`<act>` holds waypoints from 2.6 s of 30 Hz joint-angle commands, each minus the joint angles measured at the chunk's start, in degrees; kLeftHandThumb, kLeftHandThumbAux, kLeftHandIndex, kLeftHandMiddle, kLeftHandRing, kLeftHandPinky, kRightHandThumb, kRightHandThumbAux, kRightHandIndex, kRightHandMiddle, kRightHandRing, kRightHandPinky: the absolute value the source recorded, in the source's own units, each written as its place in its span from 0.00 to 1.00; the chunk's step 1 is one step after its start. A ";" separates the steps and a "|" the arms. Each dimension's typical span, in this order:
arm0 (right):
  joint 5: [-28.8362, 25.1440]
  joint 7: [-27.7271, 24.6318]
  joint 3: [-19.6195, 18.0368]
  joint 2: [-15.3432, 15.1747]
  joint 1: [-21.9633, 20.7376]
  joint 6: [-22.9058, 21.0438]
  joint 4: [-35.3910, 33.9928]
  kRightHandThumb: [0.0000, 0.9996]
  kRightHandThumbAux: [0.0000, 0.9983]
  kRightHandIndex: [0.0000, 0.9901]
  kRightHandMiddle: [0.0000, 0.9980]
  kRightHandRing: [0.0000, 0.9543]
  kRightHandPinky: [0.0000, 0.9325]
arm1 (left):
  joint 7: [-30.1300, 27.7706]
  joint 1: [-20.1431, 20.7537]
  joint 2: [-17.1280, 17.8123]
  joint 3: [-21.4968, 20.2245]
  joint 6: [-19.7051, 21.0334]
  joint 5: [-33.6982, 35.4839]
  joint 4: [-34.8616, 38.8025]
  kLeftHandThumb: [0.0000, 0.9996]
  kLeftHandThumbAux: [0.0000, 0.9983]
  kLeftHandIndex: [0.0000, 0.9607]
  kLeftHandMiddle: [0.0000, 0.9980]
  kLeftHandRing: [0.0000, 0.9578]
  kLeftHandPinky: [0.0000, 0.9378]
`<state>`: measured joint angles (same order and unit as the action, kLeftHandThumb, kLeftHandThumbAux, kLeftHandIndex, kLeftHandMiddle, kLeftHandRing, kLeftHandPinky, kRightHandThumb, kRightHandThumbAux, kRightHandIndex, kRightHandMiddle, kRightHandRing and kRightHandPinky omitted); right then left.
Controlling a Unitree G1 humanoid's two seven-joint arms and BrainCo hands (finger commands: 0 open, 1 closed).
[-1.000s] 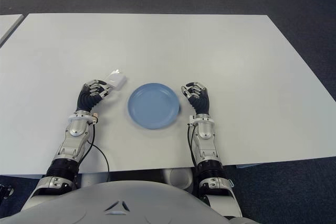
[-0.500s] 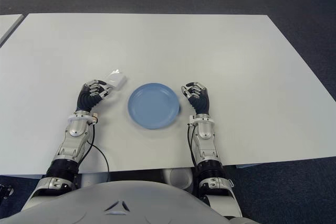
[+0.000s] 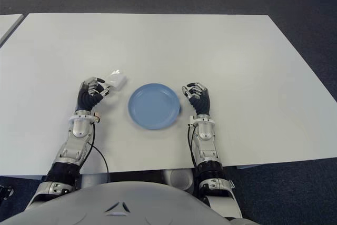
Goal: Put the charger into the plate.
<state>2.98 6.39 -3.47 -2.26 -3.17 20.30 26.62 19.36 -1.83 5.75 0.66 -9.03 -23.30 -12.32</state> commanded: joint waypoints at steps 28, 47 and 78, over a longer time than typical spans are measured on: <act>0.37 1.01 0.46 0.87 1.63 -4.03 1.19 0.70 0.73 0.44 0.76 0.78 0.79 | 11.86 12.67 -4.02 7.28 30.12 -15.48 -3.48 0.55 0.22 0.00 0.00 0.00 0.00; 0.35 0.98 0.49 0.96 1.70 -3.45 1.25 0.70 0.73 0.44 0.76 0.78 0.81 | 0.17 19.62 1.97 16.20 41.58 -18.98 -10.28 0.46 0.18 0.00 0.00 0.00 0.00; -0.10 0.78 0.21 1.32 2.33 -2.82 -0.37 0.71 0.73 0.44 0.75 0.77 0.80 | -14.02 24.68 6.06 27.06 50.66 -21.45 -18.84 0.50 0.16 0.00 0.00 0.00 0.00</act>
<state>3.02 7.46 -3.26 -1.17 -2.60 19.28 25.03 7.21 23.16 11.29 27.22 40.90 -44.62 -29.54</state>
